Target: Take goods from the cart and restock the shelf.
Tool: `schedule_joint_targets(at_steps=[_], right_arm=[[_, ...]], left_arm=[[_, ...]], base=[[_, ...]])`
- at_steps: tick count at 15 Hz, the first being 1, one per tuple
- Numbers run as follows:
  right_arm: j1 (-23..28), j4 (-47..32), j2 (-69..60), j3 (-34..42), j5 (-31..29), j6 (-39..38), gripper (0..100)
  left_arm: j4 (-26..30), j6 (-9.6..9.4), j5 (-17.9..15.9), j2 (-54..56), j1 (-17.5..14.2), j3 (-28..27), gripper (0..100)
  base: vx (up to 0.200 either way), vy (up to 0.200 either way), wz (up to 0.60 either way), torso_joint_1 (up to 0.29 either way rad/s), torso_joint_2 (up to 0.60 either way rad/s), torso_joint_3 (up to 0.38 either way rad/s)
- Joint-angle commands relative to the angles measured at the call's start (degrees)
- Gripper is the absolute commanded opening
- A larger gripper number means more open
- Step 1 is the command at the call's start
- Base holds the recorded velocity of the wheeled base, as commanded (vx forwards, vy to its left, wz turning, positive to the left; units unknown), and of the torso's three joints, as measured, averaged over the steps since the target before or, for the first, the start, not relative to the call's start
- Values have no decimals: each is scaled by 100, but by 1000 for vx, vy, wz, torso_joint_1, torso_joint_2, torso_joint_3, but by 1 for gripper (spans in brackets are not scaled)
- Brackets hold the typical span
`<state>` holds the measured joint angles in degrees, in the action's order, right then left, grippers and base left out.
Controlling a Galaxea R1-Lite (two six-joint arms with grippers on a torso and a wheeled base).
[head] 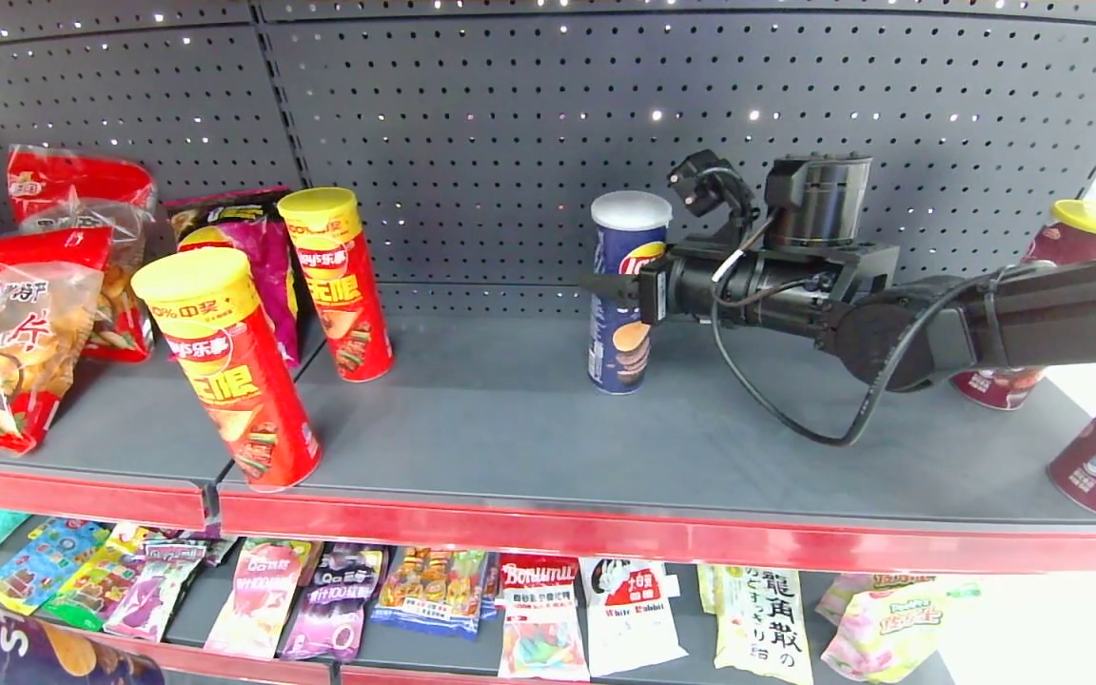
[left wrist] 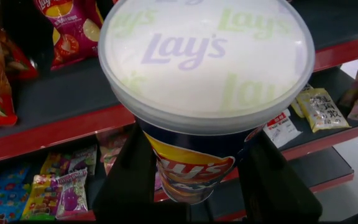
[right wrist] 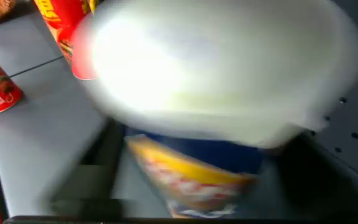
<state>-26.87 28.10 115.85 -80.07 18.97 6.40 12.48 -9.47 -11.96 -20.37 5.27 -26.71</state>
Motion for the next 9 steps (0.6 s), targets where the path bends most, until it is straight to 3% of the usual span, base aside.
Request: schedule_joint_targets(at_steps=[1, 5, 8, 9], right_arm=[[6, -6, 96, -44, -16, 2, 0], [6, -68, 34, -53, -385, -7, 0], [-82, -1474, -862, -79, -1150, 2, 0], [-152, -1571, -1064, -44, -1413, -7, 0]], left_arm=[[0, -2, 1, -2, 1, -1, 0], [0, -2, 1, -37, 1, 8, 0], [0, -2, 1, -37, 1, 17, 0], [0, -2, 1, -37, 1, 17, 0]], base=[[0, 0, 0, 0, 0, 0], [0, 0, 0, 0, 0, 0], [0, 0, 0, 0, 0, 0], [0, 0, 0, 0, 0, 0]])
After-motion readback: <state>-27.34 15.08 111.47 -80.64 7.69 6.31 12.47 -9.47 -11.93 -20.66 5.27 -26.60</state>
